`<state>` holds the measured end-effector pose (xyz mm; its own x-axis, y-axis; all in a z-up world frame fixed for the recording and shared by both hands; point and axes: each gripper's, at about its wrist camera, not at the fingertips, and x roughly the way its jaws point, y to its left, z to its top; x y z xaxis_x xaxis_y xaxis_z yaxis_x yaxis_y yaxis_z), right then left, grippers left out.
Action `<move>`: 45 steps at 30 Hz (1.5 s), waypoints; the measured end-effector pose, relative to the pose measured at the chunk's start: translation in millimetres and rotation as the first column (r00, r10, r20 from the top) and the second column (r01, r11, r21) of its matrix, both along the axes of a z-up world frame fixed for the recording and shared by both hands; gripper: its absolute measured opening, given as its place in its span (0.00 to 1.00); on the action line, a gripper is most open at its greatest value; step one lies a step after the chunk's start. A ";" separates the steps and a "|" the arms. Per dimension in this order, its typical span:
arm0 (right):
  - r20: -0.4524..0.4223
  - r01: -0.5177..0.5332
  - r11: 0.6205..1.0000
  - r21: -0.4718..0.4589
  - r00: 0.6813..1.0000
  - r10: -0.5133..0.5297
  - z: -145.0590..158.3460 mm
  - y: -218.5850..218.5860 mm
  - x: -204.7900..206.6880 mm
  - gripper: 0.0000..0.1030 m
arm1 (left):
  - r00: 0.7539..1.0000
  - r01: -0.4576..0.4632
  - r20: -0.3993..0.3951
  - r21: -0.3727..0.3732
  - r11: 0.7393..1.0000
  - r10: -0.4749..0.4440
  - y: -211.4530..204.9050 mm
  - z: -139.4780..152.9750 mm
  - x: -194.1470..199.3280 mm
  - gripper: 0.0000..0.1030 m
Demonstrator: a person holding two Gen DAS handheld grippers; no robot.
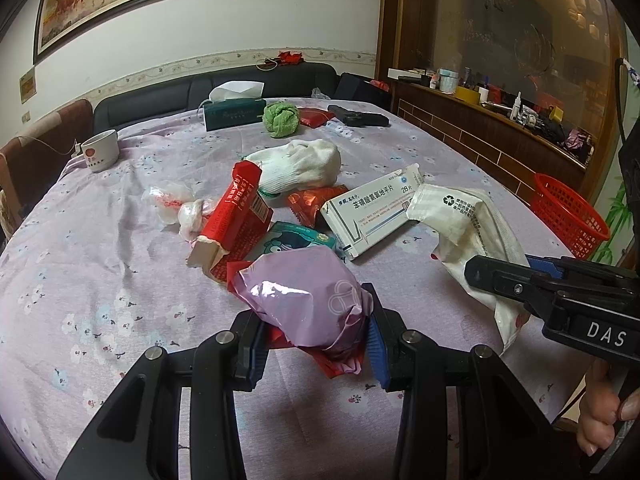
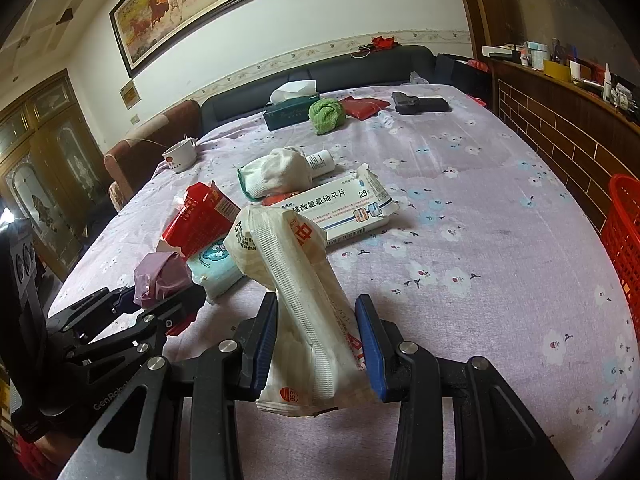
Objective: Collect trash
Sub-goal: 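Carry both items to the red wastebasket and release them inside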
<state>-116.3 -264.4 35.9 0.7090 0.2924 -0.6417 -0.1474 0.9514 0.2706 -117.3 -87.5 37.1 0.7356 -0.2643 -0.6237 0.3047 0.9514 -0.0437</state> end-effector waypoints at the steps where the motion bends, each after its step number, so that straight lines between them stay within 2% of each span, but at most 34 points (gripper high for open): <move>1: -0.001 0.000 1.000 0.001 1.000 0.000 -0.6 -0.3 -0.5 0.41 | 1.000 0.001 -0.001 0.000 1.000 -0.001 -0.6 0.1 0.2 0.38; 10: -0.003 0.012 1.000 0.018 1.000 -0.012 1.8 -5.5 0.3 0.41 | 0.998 0.058 -0.006 -0.022 0.998 -0.058 -15.3 16.3 11.6 0.38; 15: 0.015 0.059 0.997 0.042 0.998 -0.060 11.4 -26.0 -1.1 0.41 | 0.991 0.130 -0.018 -0.047 0.990 -0.131 -40.8 31.3 21.9 0.38; 20: 0.044 0.155 0.984 0.082 0.986 -0.159 26.3 -68.4 -6.9 0.41 | 0.969 0.241 -0.035 -0.072 0.968 -0.243 -87.2 48.4 28.9 0.38; 22: 0.050 0.202 0.974 0.103 0.977 -0.207 31.4 -91.0 -10.9 0.41 | 0.950 0.304 -0.046 -0.080 0.949 -0.308 -114.7 55.1 30.3 0.38; 27: 0.066 0.341 0.928 0.146 0.933 -0.354 43.1 -158.7 -30.2 0.41 | 0.889 0.443 -0.077 -0.105 0.890 -0.452 -186.9 68.6 30.9 0.38; 29: 0.071 0.396 0.904 0.162 0.909 -0.411 46.9 -185.5 -39.3 0.41 | 0.855 0.500 -0.089 -0.119 0.858 -0.511 -224.3 73.2 29.4 0.39; 36: 0.060 0.549 0.804 0.227 0.817 -0.574 58.3 -279.5 -62.3 0.42 | 0.780 0.605 -0.107 -0.120 0.787 -0.616 -331.4 74.5 29.9 0.39; 40: 0.041 0.602 0.758 0.252 0.776 -0.629 60.8 -321.0 -68.4 0.42 | 0.757 0.625 -0.141 -0.132 0.770 -0.638 -377.4 67.6 38.6 0.39; 41: 0.034 0.612 0.748 0.258 0.768 -0.640 60.5 -331.5 -69.8 0.42 | 0.758 0.626 -0.135 -0.126 0.770 -0.639 -387.7 64.9 40.9 0.40; 42: 0.029 0.618 0.741 0.263 0.763 -0.646 58.9 -339.3 -71.0 0.42 | 0.760 0.626 -0.130 -0.118 0.771 -0.637 -393.9 62.3 43.3 0.44; 43: 0.021 0.626 0.733 0.268 0.756 -0.654 57.9 -347.9 -72.0 0.42 | 0.763 0.623 -0.130 -0.115 0.774 -0.634 -397.4 60.0 45.7 0.57; 44: 0.009 0.637 0.719 0.277 0.747 -0.665 56.0 -358.9 -72.8 0.42 | 0.766 0.618 -0.130 -0.120 0.777 -0.630 -402.8 58.3 49.0 0.63; 45: 0.000 0.644 0.710 0.283 0.741 -0.672 54.2 -367.5 -70.3 0.42 | 0.772 0.609 -0.128 -0.136 0.782 -0.623 -405.8 55.9 53.2 0.63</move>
